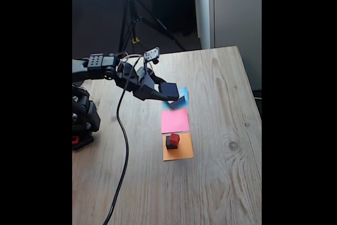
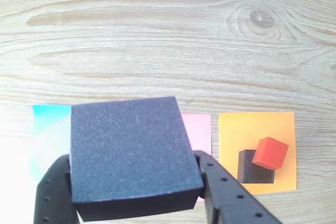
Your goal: Tower of hanoi
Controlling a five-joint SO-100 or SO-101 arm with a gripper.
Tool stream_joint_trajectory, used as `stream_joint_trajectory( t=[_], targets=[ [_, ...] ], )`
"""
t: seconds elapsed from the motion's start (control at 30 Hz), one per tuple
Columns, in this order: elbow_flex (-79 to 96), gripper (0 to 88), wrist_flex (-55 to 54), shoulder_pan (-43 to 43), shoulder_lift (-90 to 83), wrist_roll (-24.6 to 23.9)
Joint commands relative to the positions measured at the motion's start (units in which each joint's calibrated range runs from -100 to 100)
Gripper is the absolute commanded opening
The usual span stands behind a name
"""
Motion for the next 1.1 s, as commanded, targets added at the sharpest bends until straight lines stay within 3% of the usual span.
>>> stream_joint_trajectory(
  t=[0.0,0.27,0.43,0.57,0.77,1.07],
  targets=[
    [-18.68,16.2,16.1,-2.04,-1.7,-0.95],
    [-40.77,16.1,37.79,-7.05,-1.62,-0.28],
    [-39.41,16.4,39.41,-9.56,-3.29,-1.12],
    [-27.5,16.7,32.29,-10.23,-9.49,0.56],
    [-0.23,16.9,16.67,-10.81,-23.57,10.59],
    [23.96,17.4,-12.71,-11.56,-20.62,10.59]
  ],
)
